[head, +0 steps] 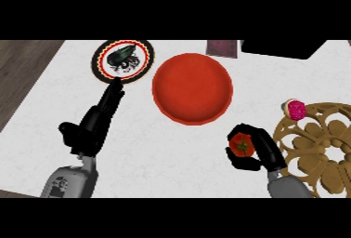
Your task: Pick the tomato from the placemat and place it in the bowl
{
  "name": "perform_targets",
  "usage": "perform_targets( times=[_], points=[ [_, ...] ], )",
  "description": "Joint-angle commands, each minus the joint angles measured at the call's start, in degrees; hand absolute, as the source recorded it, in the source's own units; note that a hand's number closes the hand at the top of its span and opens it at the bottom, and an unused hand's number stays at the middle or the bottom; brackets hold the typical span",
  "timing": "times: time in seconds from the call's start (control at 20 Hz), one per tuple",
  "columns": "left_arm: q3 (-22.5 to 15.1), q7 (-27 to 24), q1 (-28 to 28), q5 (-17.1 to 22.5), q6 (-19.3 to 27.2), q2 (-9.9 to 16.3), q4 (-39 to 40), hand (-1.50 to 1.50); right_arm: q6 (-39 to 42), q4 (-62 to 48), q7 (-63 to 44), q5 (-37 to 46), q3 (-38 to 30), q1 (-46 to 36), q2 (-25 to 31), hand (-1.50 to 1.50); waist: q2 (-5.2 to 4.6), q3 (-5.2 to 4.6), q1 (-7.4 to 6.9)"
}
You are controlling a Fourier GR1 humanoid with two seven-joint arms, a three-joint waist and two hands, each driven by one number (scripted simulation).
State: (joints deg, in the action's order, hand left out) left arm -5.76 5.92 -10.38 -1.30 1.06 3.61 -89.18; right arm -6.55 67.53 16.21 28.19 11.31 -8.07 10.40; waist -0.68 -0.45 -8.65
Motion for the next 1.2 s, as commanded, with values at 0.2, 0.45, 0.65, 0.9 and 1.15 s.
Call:
perform_targets(
  times=[0.2, 0.45, 0.65, 0.9, 1.15],
  points=[
    [1.0, 0.2, -0.1, -0.7, 1.4, 0.0, 1.6, 0.0, 27.3, 6.1, 16.3, -1.3, 25.0, -2.6, -4.6, 1.5, 0.7, 0.44, 4.53],
    [3.7, -0.3, -0.3, -0.5, 2.8, 0.6, 2.6, 0.0, 34.1, 23.5, 16.2, -6.6, 25.2, -2.2, -2.4, 1.5, 0.98, 0.39, 8.97],
    [4.4, -0.8, 0.5, -0.1, 2.1, 1.4, 2.6, 0.0, 36.4, 39.0, 11.9, -11.5, 19.8, 0.7, 1.6, 1.5, 0.92, 0.39, 9.55],
    [1.3, -0.8, 1.2, -3.6, 5.2, -1.5, 1.5, 0.0, 38.8, 50.9, -6.4, -16.4, 14.7, -3.3, -2.3, 1.5, 0.81, 0.39, 8.99],
    [4.8, -4.0, 1.9, 0.1, 1.3, 1.0, 4.1, 0.0, 39.6, 57.8, -25.4, -20.6, 12.4, -10.5, -7.6, 1.5, 0.74, 0.37, 8.76]
  ],
)
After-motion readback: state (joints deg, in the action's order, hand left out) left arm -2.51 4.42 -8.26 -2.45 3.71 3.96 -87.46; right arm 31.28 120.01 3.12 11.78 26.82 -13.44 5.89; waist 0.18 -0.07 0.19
